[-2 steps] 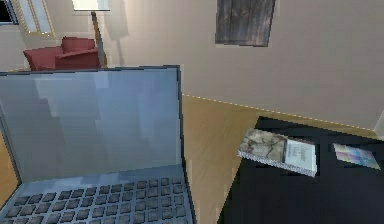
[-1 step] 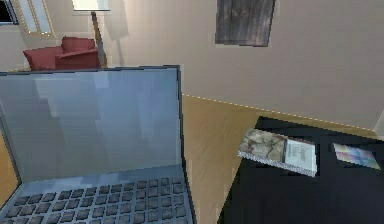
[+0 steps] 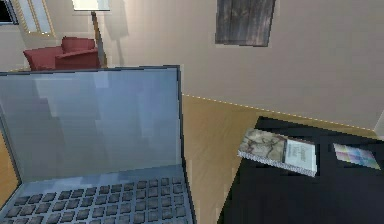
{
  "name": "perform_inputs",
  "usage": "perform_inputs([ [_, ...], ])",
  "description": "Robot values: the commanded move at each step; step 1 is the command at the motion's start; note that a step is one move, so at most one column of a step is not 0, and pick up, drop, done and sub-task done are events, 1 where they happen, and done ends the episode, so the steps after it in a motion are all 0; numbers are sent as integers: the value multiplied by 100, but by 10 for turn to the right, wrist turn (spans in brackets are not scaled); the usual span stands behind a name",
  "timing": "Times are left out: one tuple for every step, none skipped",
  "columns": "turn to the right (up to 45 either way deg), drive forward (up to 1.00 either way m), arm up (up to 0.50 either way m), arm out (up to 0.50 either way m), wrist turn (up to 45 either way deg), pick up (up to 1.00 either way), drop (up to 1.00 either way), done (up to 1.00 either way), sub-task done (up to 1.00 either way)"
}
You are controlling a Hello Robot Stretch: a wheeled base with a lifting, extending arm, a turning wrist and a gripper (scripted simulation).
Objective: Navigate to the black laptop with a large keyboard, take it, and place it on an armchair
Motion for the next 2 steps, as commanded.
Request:
perform_inputs([
  [450,0,0,0,0,0,0,0,0],
  [450,0,0,0,0,0,0,0,0],
])
